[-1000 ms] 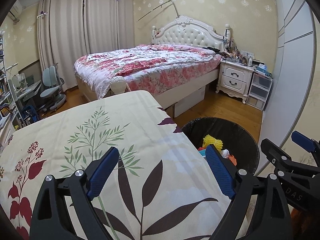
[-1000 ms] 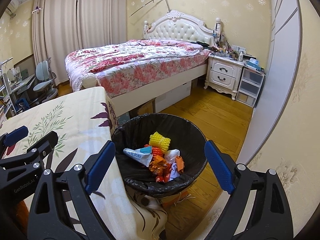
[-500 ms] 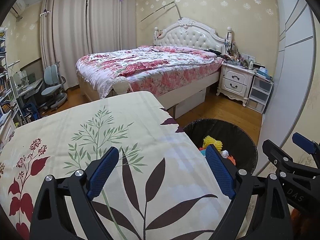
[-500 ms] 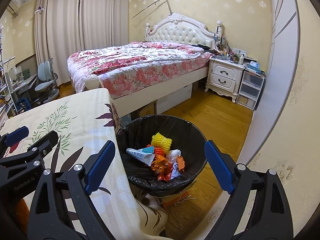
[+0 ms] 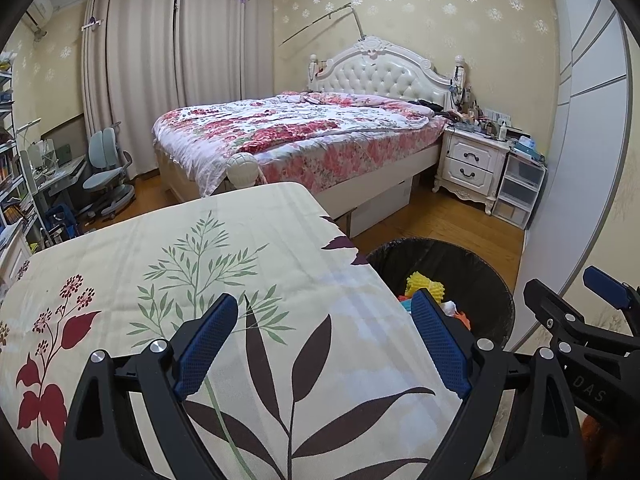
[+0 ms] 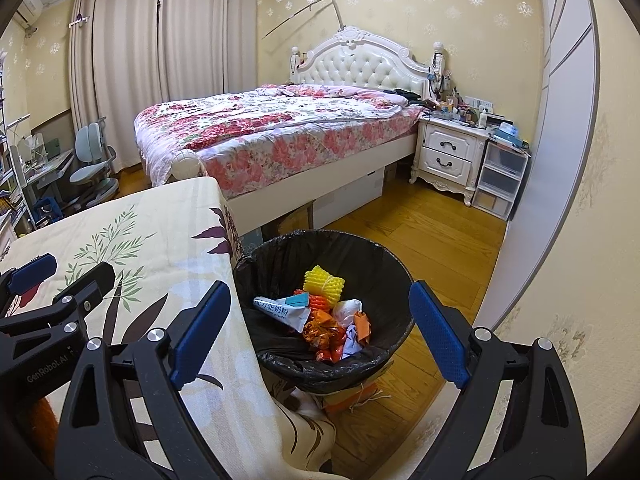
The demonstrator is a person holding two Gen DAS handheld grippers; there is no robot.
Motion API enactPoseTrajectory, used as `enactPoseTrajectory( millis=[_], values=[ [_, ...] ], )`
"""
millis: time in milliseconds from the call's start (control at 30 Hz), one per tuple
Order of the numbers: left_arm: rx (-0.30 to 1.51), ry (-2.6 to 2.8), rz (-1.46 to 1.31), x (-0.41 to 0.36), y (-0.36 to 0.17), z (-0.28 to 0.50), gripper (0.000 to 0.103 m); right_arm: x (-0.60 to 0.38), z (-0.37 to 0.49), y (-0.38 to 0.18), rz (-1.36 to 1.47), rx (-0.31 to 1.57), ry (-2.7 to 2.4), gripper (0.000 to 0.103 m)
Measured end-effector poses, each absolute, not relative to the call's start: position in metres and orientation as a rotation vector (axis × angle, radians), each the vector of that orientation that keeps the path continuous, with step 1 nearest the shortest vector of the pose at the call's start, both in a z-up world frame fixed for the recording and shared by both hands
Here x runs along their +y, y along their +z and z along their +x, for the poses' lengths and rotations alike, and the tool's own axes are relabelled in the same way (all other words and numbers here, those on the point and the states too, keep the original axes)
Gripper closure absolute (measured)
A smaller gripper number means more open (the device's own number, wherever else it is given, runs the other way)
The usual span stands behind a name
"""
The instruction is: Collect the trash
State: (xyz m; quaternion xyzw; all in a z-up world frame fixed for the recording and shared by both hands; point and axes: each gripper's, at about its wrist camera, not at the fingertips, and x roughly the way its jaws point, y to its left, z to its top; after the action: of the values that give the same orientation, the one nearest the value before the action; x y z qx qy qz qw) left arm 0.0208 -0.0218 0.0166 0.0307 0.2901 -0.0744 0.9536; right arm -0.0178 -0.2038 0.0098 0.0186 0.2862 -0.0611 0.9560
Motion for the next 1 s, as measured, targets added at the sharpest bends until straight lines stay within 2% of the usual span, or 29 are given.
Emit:
enactPoseTrajectory(
  millis=[1000],
  values=[
    [0.593, -0.154, 0.058, -0.0227, 0.0165, 0.0187, 0.015, -0.2036, -0.0179, 0.0092, 0.039, 0.581, -0.124, 0.014]
  ],
)
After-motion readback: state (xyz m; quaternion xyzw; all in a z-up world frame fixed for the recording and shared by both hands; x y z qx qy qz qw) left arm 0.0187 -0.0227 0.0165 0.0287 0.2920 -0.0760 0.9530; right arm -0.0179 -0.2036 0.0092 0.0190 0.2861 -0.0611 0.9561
